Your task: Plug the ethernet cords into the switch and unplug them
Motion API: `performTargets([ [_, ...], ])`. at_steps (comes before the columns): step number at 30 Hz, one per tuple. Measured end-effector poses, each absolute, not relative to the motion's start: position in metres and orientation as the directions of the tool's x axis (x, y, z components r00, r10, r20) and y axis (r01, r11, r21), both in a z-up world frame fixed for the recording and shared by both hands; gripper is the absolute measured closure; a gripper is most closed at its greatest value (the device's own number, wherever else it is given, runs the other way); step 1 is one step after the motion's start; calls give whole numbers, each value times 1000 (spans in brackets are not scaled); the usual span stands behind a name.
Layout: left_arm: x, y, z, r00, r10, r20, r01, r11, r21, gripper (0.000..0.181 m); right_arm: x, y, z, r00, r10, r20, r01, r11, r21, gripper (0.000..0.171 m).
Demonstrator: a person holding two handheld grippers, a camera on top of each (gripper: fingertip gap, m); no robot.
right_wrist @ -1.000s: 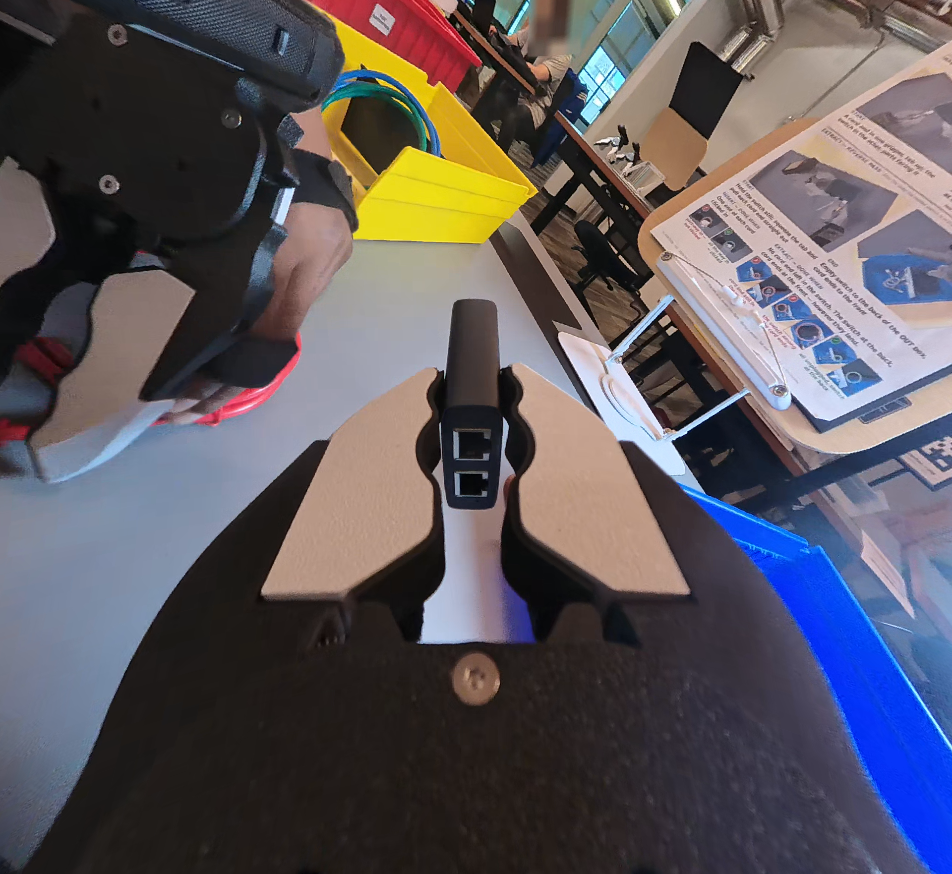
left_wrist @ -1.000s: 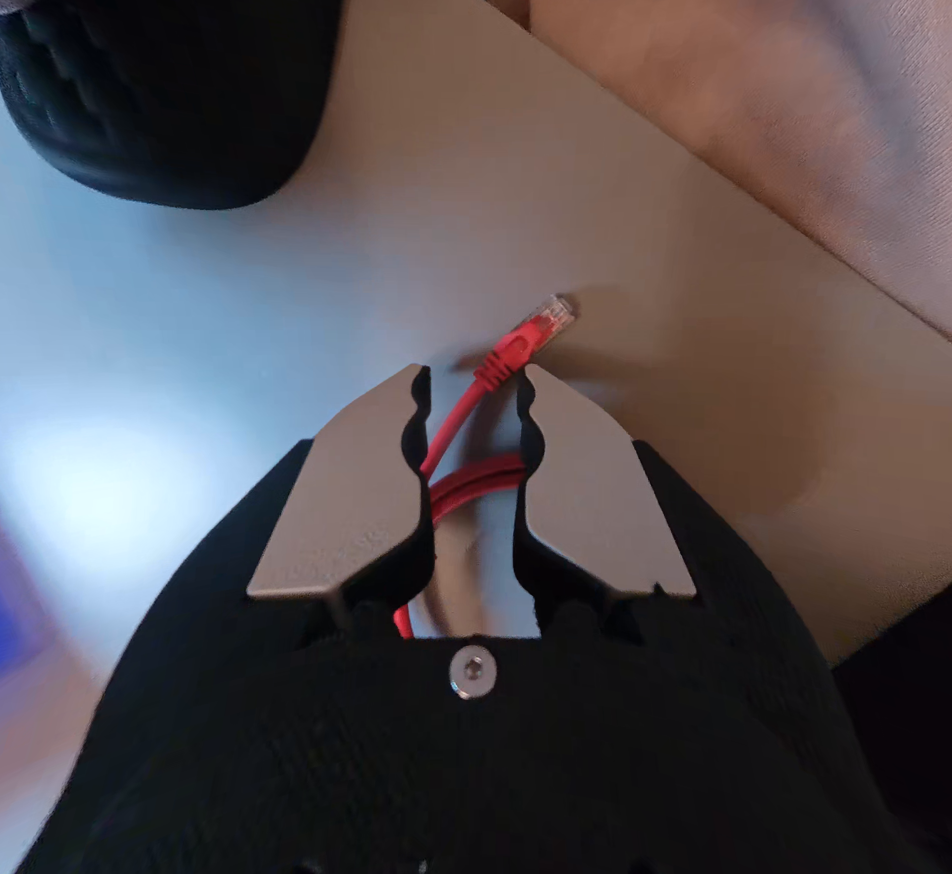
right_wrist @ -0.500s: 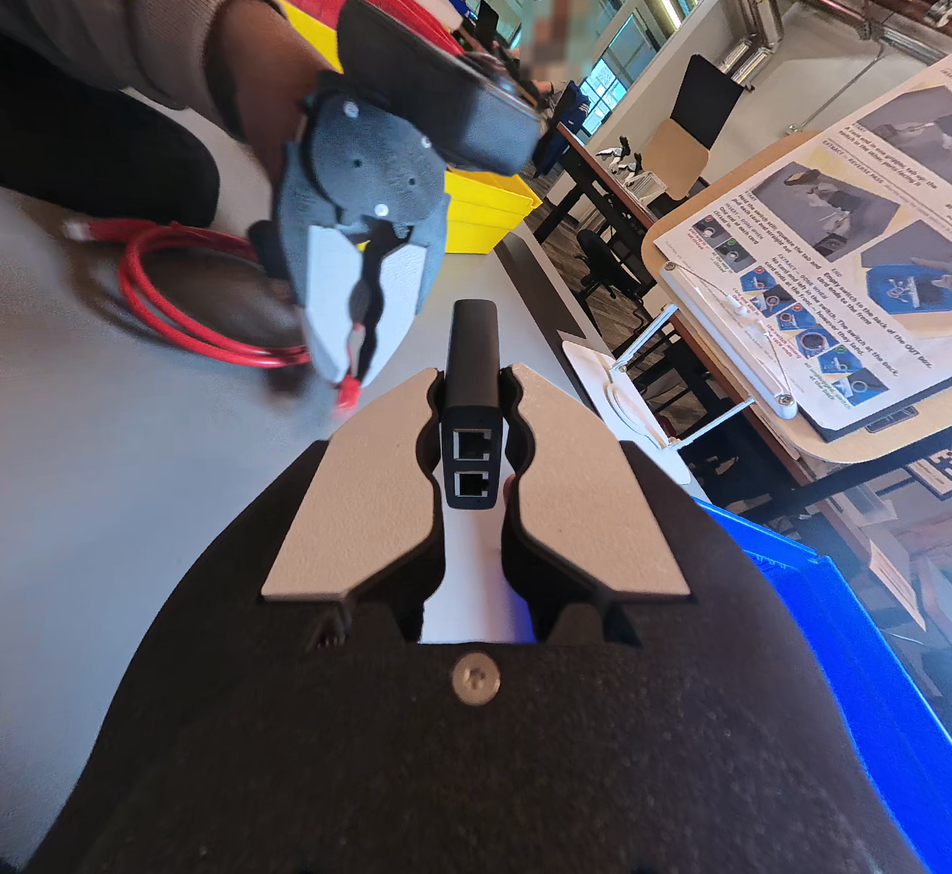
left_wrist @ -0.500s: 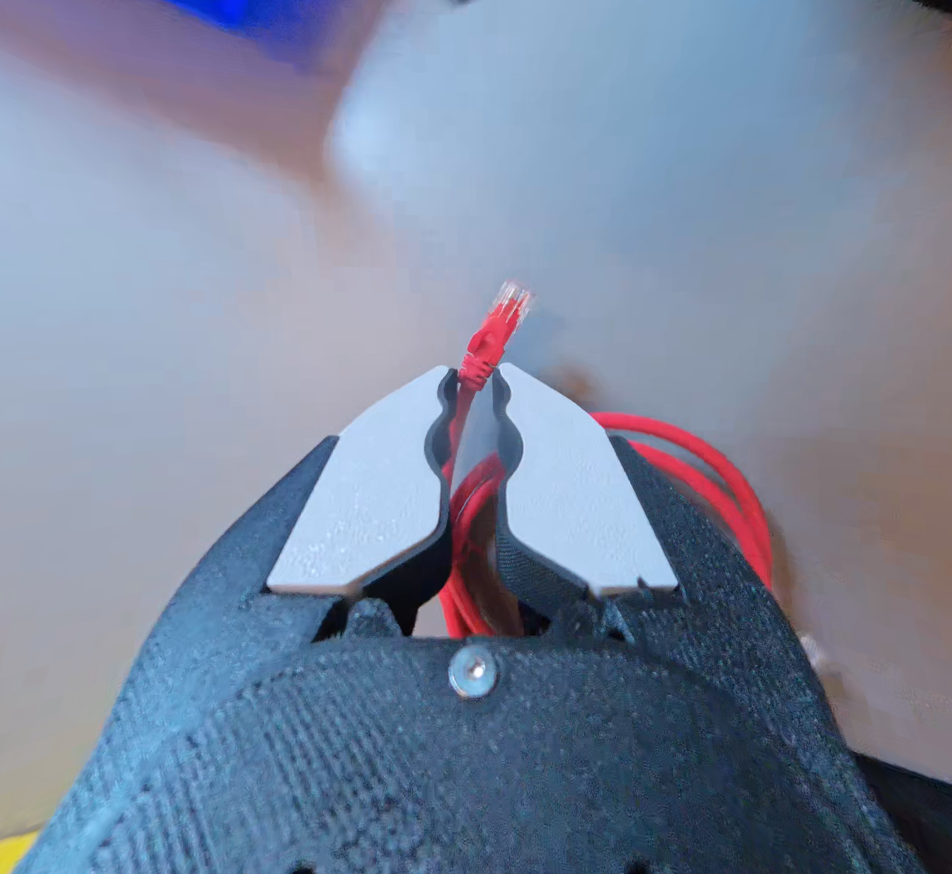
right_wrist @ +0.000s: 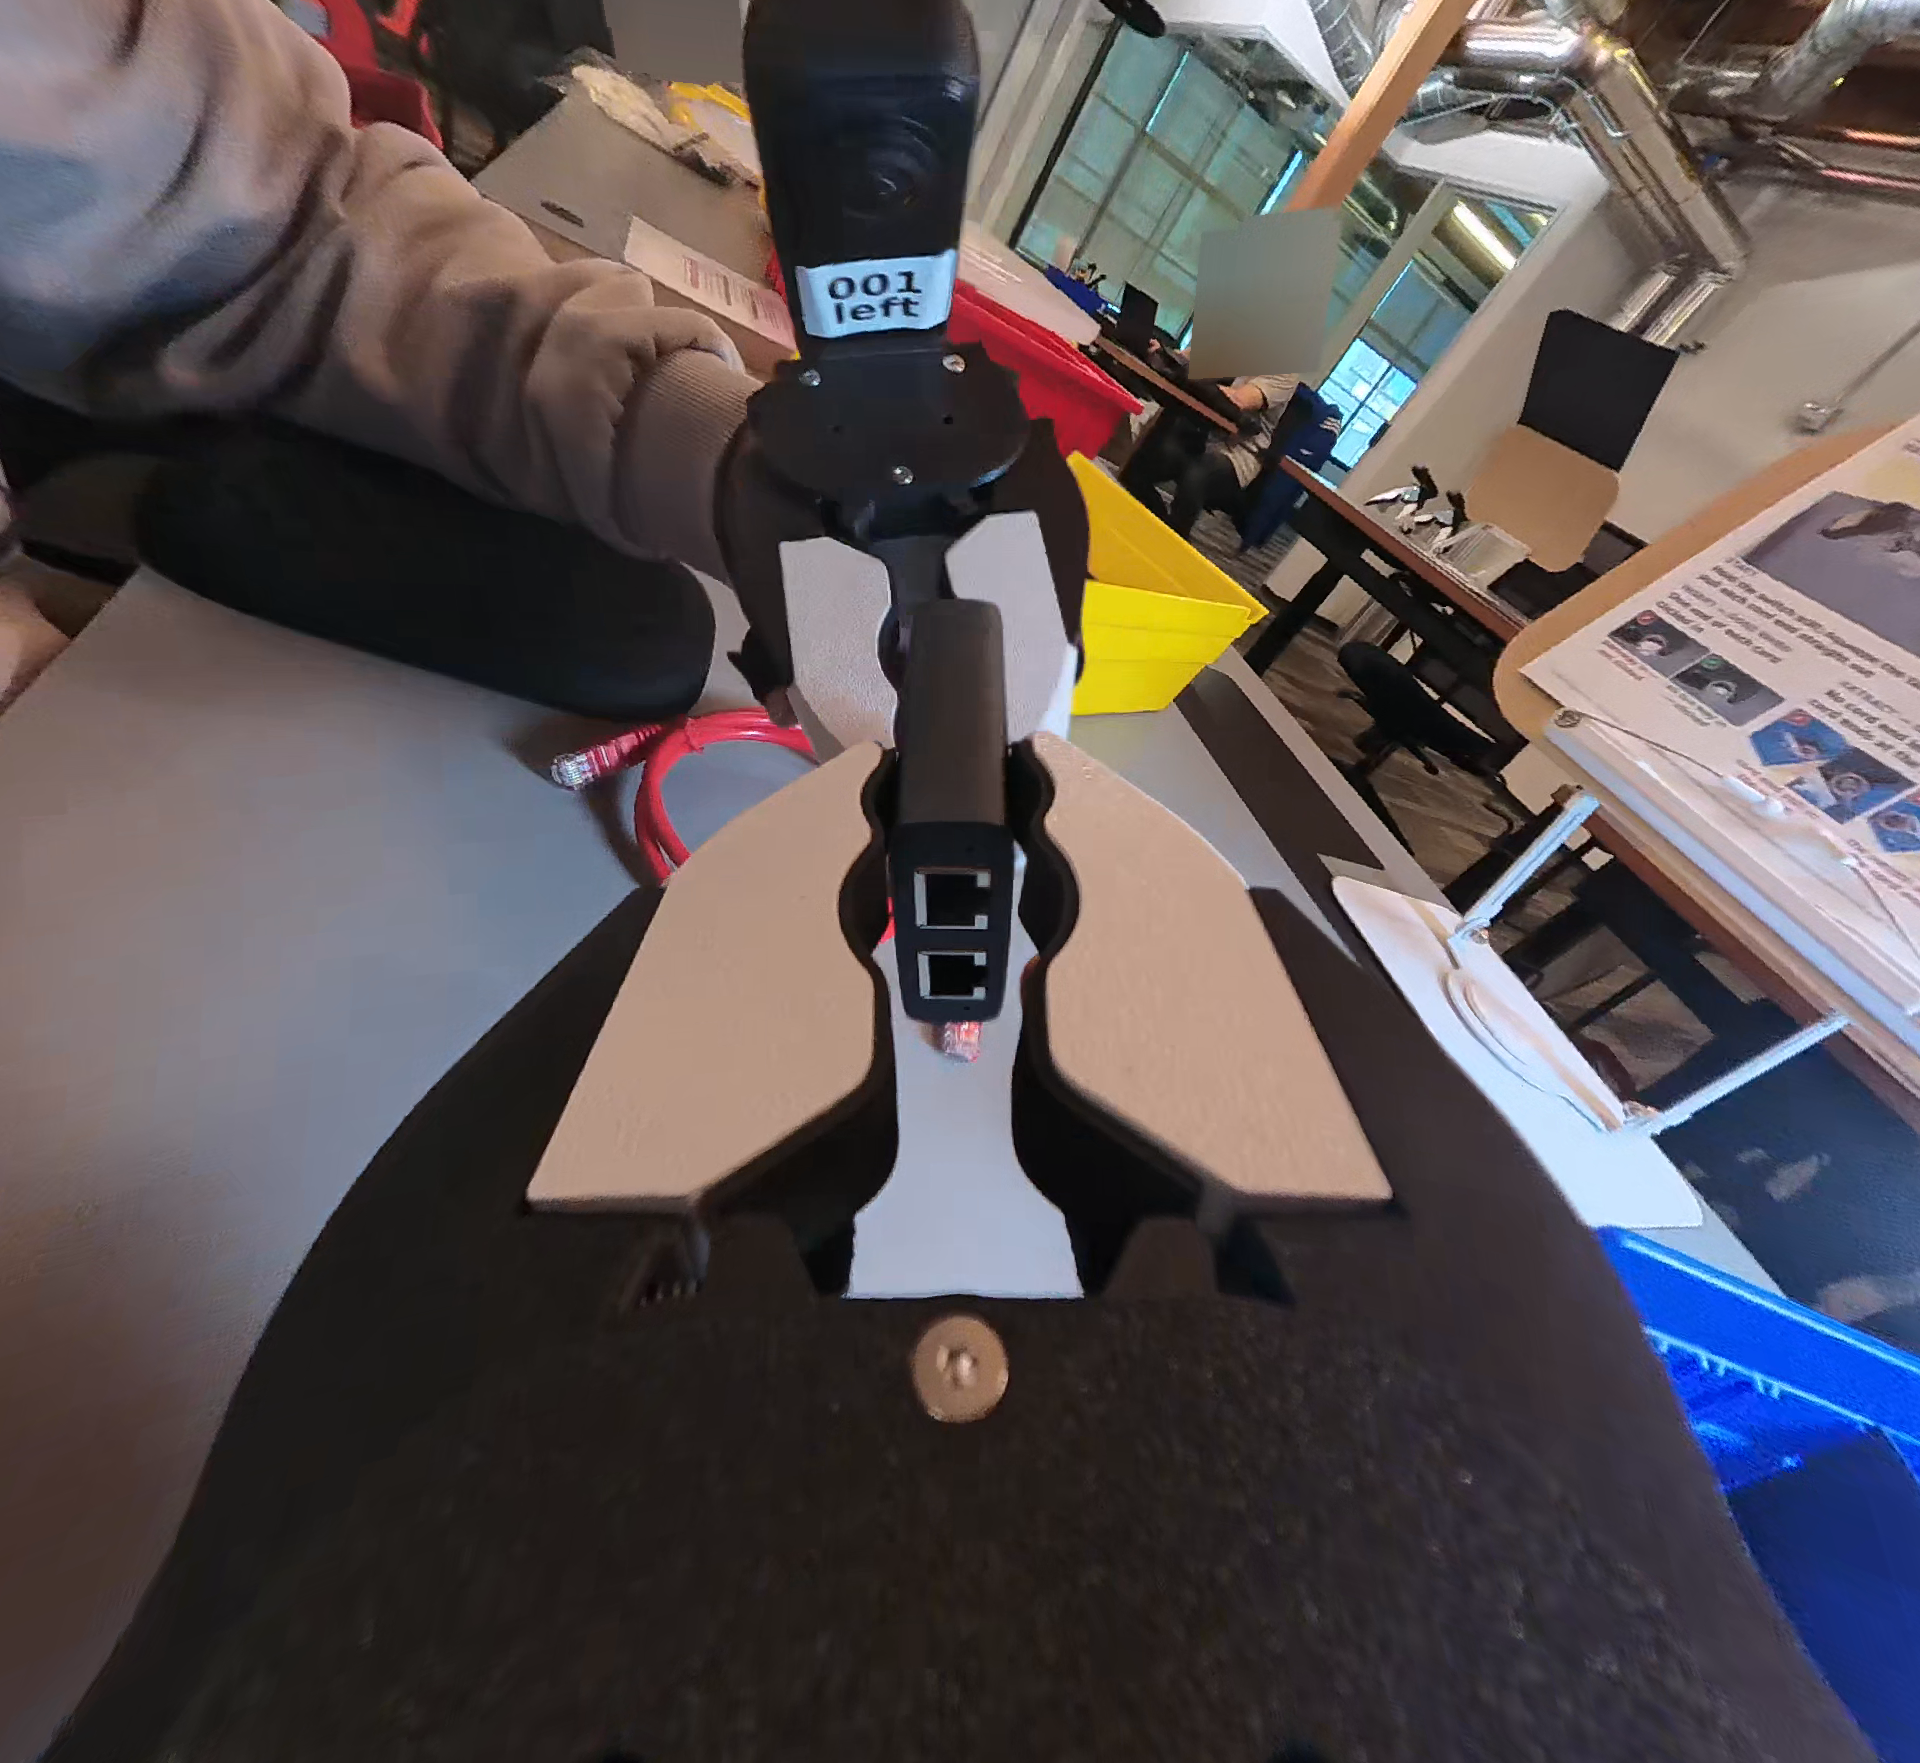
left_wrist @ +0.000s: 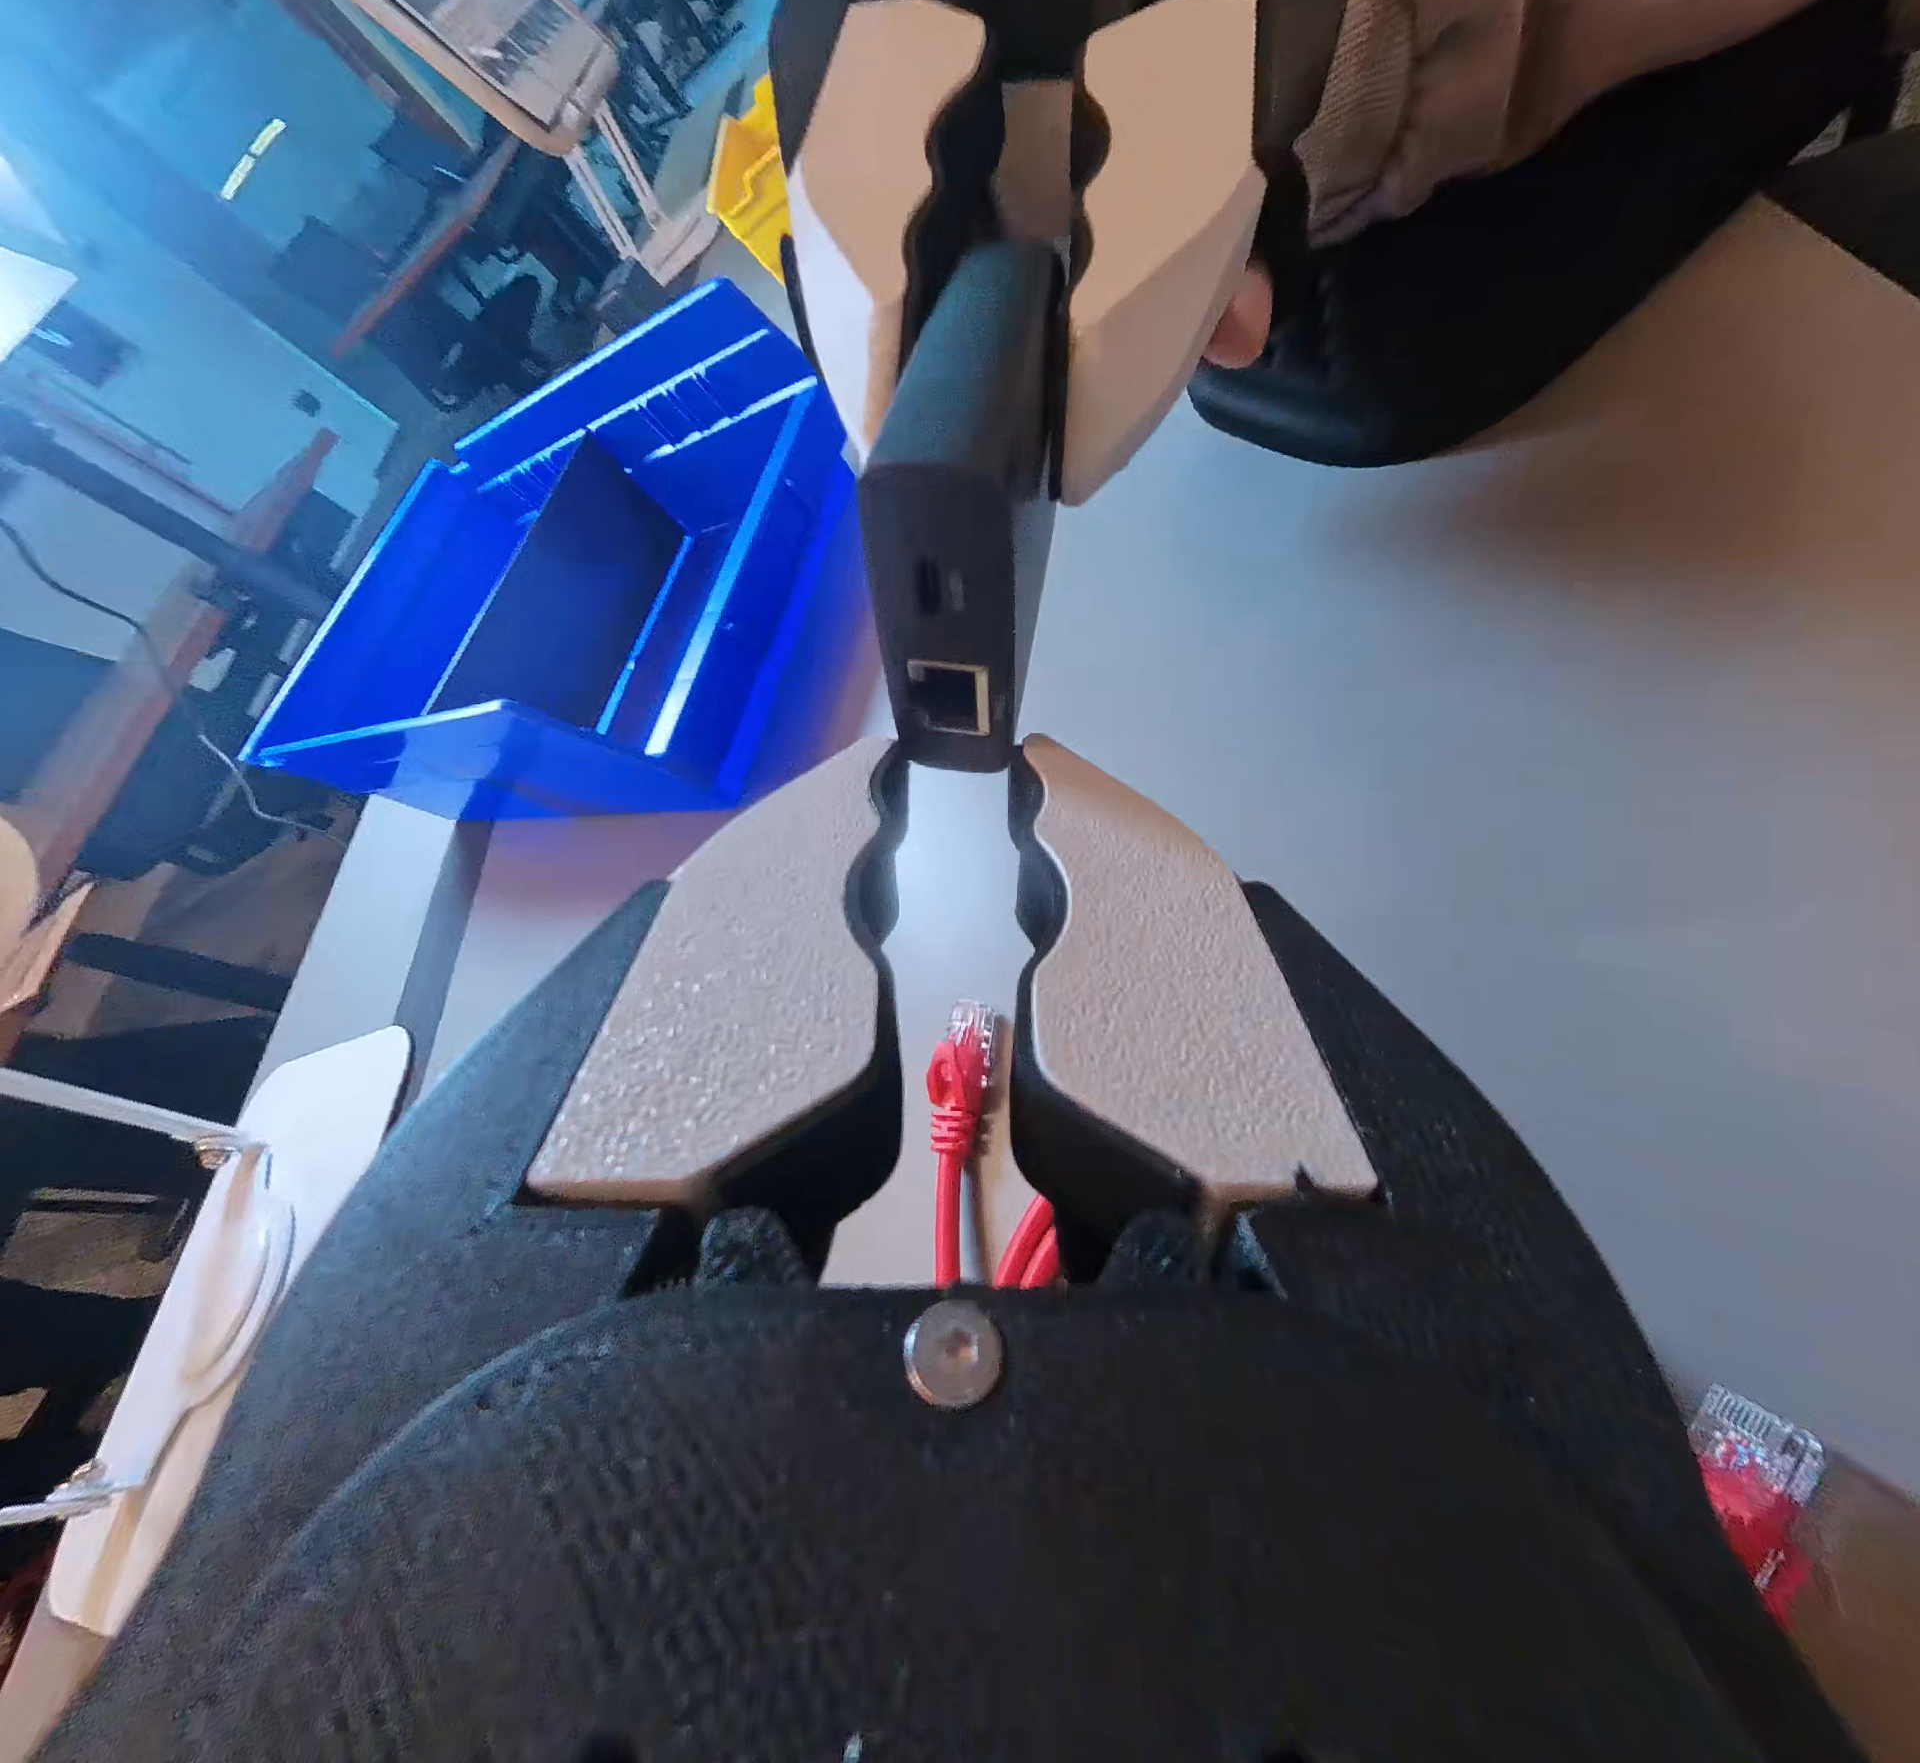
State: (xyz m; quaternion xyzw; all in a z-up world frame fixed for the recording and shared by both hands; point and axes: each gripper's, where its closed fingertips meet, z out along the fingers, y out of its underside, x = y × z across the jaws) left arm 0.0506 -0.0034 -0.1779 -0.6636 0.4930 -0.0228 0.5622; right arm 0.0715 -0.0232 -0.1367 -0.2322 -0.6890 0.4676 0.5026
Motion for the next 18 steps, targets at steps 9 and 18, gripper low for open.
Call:
performTargets([
  [9,45,-19,-175,524,-609,-596,-637,185,-749,164,62,-16,-168,-390,757,524,-15,564,-826,150],
  [18,45,-21,-186,544,-632,-552,-612,151,-776,165,54,-22,-178,-357,707,611,27,662,-749,150],
])
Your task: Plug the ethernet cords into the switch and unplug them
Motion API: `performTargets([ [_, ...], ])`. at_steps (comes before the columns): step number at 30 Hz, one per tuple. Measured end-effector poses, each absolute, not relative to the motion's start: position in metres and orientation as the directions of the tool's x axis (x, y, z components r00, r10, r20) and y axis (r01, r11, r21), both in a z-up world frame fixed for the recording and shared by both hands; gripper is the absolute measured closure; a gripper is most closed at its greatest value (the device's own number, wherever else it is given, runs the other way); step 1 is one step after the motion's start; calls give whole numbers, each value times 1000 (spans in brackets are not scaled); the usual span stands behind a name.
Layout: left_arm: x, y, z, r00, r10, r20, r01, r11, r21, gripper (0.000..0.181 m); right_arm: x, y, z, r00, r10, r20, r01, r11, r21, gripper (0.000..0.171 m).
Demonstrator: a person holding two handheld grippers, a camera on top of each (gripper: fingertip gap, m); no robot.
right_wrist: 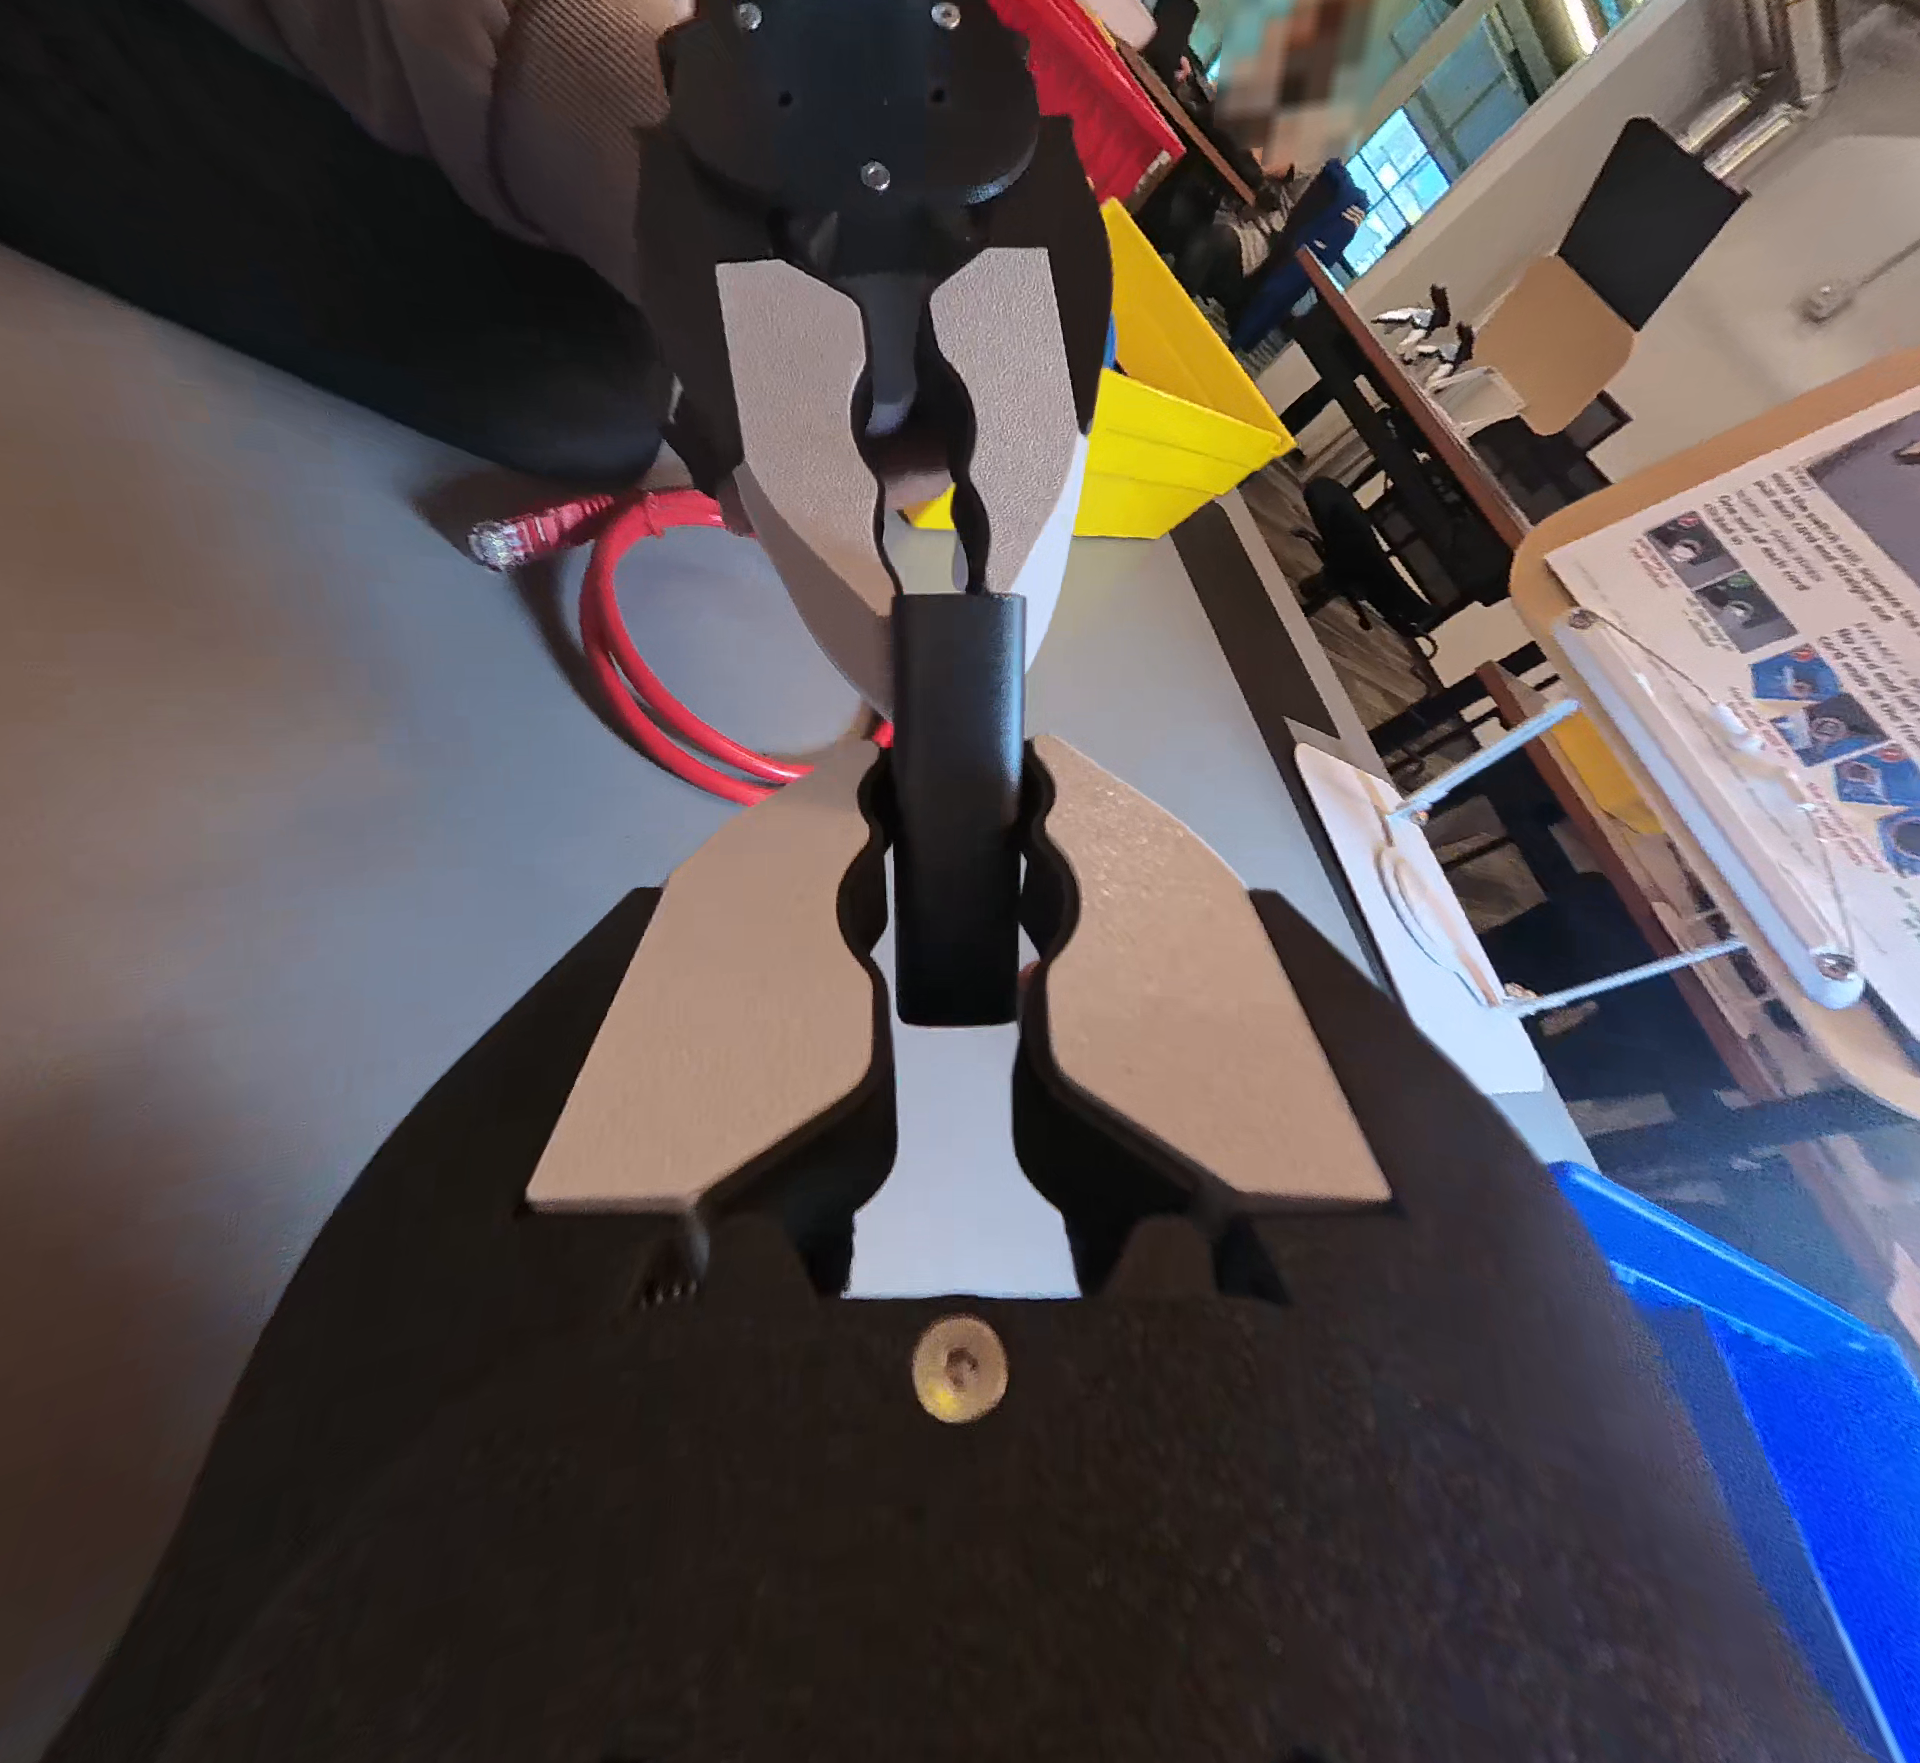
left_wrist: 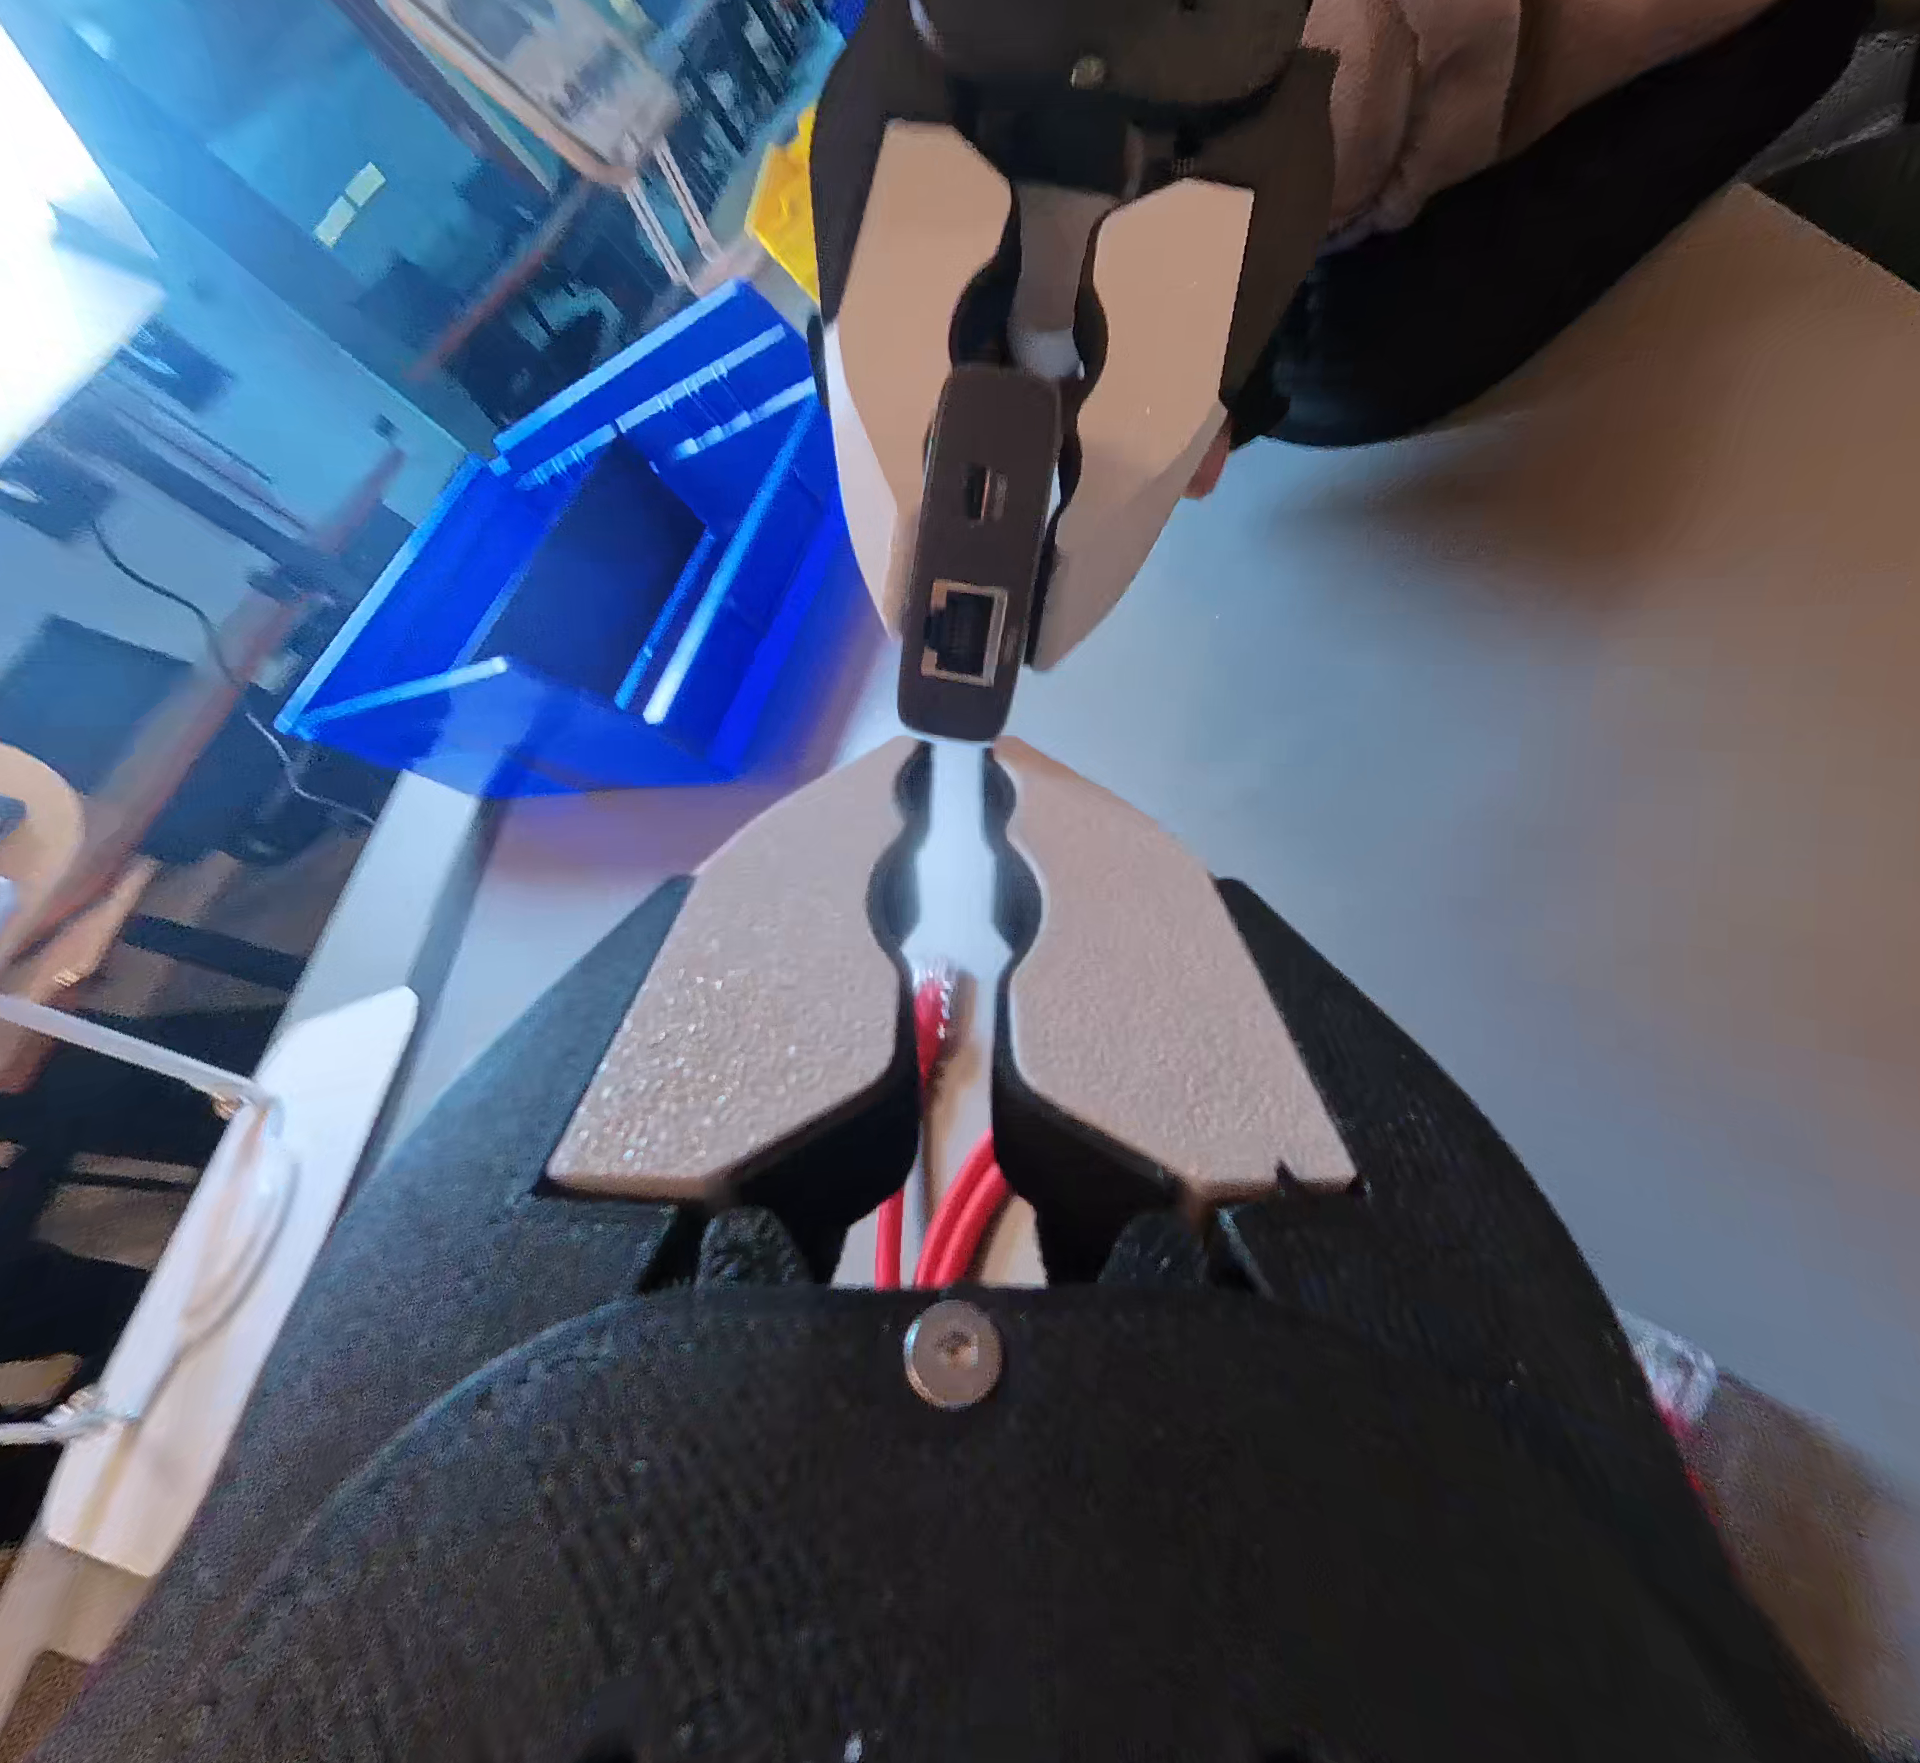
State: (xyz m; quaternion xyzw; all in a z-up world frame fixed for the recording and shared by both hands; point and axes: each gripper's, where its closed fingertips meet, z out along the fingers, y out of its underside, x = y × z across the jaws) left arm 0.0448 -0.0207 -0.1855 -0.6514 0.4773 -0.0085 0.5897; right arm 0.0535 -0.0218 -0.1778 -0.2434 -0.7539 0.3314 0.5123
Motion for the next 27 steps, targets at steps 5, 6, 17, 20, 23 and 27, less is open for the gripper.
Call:
performTargets([
  [5,6,-9,-209,644,-657,-393,-595,-105,-797,158,52,0,-177,-276,673,686,78,727,-682,150],
  [6,-3,-7,-219,661,-661,-354,-596,-175,-784,156,52,4,-176,-267,675,688,82,727,-682,150],
  [17,-26,18,-272,692,-705,-156,-641,-502,-580,153,50,9,-185,-281,653,703,103,749,-654,150],
  [20,-16,15,-274,649,-755,-89,-642,-481,-597,169,49,12,-189,-287,648,705,108,754,-648,150],
  [23,-16,17,-274,649,-753,-106,-645,-471,-602,169,49,17,-194,-286,634,718,123,768,-629,150],
  [27,-13,11,-259,681,-725,-108,-611,-480,-629,170,48,28,-195,-246,592,768,153,806,-572,150],
])
